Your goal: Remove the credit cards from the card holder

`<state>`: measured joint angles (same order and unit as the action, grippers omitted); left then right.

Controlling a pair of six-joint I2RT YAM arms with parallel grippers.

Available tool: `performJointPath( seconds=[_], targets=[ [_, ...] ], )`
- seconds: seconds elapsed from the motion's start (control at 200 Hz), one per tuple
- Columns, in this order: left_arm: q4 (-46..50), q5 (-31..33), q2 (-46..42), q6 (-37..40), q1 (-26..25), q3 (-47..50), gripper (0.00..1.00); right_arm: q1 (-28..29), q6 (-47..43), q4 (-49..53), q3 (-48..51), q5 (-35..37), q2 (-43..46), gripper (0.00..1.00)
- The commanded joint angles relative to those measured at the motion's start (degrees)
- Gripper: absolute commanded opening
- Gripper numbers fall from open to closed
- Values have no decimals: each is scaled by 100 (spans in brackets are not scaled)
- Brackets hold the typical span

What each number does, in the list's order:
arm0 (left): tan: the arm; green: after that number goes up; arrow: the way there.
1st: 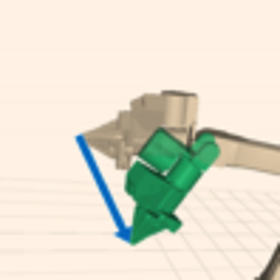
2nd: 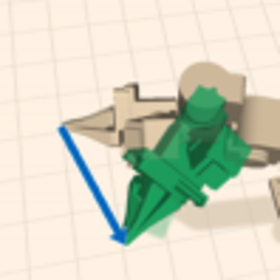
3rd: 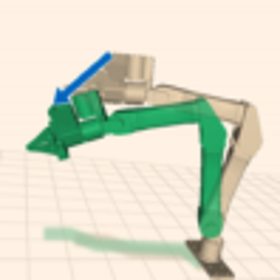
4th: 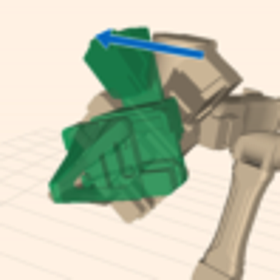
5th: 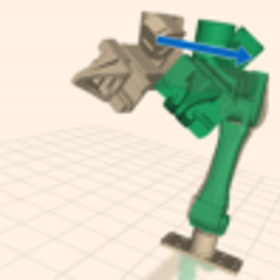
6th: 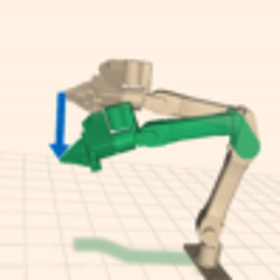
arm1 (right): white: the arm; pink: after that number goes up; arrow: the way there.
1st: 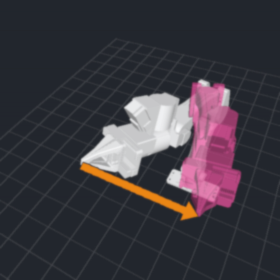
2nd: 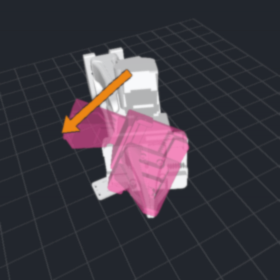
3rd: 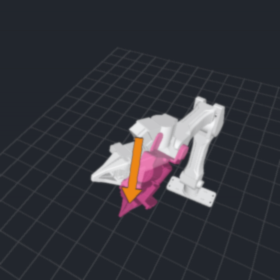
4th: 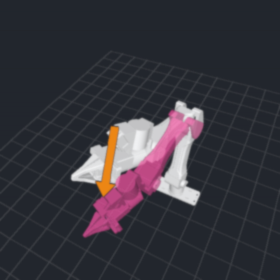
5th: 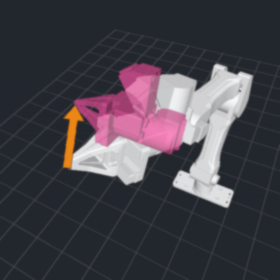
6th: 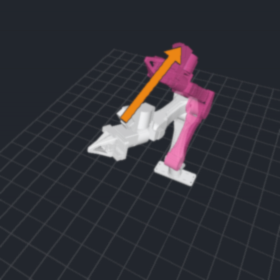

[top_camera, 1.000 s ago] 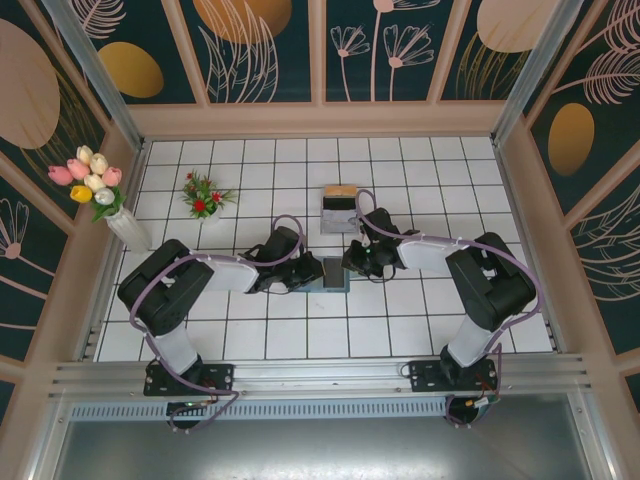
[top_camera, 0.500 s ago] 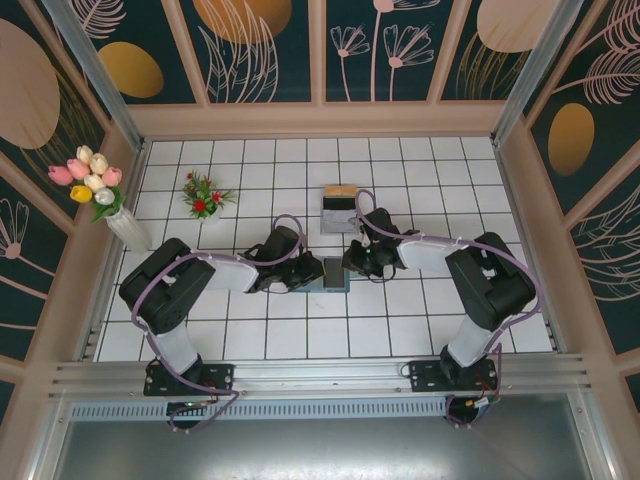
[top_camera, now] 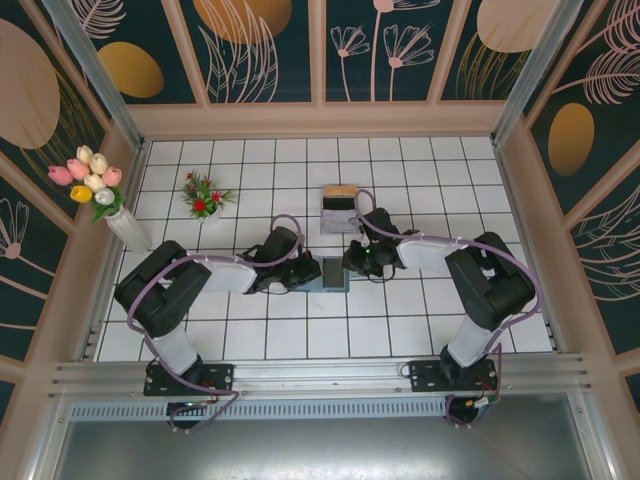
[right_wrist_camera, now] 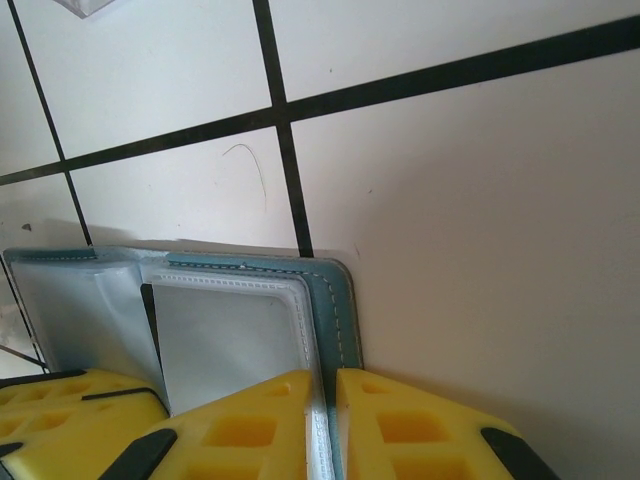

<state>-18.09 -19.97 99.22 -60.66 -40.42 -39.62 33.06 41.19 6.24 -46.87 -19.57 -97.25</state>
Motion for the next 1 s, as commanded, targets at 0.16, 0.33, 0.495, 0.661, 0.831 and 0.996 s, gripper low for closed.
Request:
performJointPath(
  seconds=[0.16, 0.33, 0.495, 0.661, 0.831, 0.996],
  targets=[
    [311, 259, -381, 226, 79, 75, 0, 8, -32, 334, 108, 164, -184, 17],
    [-125, -214, -286, 238, 74, 77, 6, 8, -85, 300, 95, 29, -215, 17],
    [-378, -546, -143, 228, 61, 16, 14, 16, -128, 196, 95, -108, -229, 17],
    [141, -378, 184, 324, 67, -147, 17, 16, -142, 198, 55, -152, -283, 17],
    [-31, -551, 404, 248, 62, -134, 20, 16, -148, 207, 56, -154, -306, 17],
    [50, -419, 369, 268, 63, -106, 21, 29, -141, 167, 84, -174, -313, 17]
  ],
)
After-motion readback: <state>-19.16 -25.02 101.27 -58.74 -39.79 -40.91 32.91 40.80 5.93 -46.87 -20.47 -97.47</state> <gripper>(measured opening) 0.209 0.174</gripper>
